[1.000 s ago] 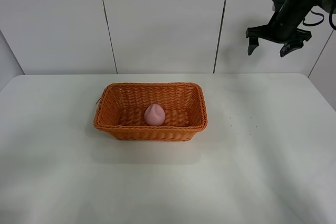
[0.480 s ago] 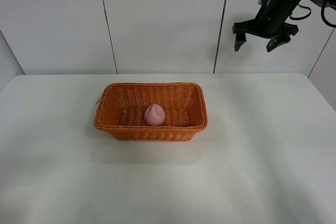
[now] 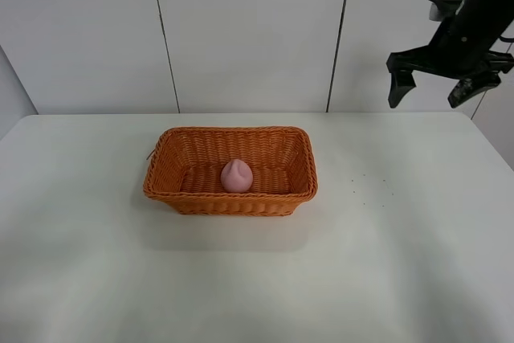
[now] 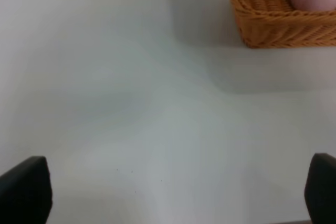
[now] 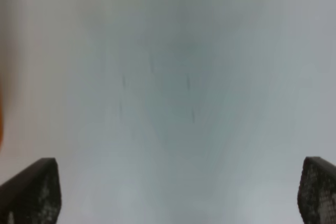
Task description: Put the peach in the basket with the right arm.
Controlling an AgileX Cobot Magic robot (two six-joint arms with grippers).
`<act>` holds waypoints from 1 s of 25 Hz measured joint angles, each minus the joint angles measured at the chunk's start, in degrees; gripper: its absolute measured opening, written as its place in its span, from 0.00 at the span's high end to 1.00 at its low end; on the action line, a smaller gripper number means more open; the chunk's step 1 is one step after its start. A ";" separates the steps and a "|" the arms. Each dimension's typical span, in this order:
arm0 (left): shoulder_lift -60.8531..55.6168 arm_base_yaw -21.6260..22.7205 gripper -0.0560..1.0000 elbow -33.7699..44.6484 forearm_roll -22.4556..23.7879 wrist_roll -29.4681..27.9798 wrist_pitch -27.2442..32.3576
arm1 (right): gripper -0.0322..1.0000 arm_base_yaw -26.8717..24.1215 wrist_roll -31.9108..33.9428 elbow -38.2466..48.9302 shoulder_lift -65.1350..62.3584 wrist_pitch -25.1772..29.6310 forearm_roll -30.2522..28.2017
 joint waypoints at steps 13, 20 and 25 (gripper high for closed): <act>0.00 0.00 0.01 0.00 0.00 0.00 0.00 | 0.30 0.00 0.00 49.70 -50.35 -5.17 0.45; 0.00 0.00 0.01 0.00 0.00 0.00 0.00 | 0.30 0.00 0.00 61.91 -76.21 -11.40 0.45; 0.00 0.00 0.01 0.00 0.00 0.00 0.00 | 0.30 0.00 0.00 64.01 -87.11 -10.68 0.39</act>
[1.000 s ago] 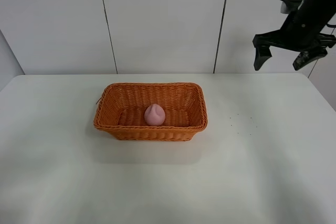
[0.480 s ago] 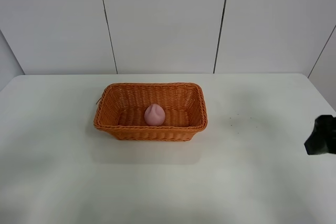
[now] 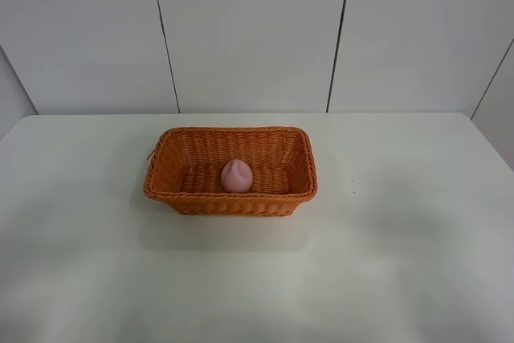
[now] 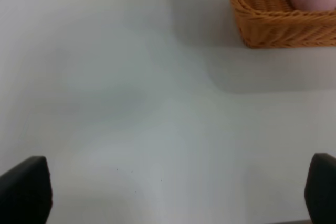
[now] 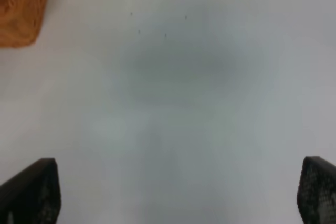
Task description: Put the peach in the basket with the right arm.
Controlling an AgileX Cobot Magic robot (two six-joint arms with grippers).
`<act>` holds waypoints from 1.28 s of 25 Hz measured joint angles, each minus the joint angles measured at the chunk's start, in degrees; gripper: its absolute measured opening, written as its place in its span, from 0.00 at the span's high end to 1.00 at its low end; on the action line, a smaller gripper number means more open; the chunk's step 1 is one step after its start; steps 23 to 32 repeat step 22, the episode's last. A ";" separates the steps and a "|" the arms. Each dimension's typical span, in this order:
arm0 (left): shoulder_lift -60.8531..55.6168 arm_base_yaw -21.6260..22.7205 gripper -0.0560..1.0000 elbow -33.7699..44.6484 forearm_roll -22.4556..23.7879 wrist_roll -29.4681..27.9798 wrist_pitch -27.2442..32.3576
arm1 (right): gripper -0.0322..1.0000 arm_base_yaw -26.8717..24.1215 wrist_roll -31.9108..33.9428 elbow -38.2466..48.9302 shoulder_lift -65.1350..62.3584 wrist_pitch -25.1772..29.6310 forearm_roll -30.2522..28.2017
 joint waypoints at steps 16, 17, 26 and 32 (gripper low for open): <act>0.00 0.00 0.01 0.00 0.00 0.00 0.00 | 0.30 0.03 0.18 0.11 -14.10 0.06 -0.36; 0.00 0.00 0.01 0.00 0.00 0.00 0.00 | 0.30 0.03 0.18 0.19 -14.10 0.06 -0.42; 0.00 0.00 0.01 0.00 0.00 0.00 0.00 | 0.30 0.03 0.18 0.18 -14.10 0.06 -0.42; 0.00 0.00 0.01 0.00 0.00 0.00 0.00 | 0.30 0.03 0.18 0.18 -14.10 0.06 -0.42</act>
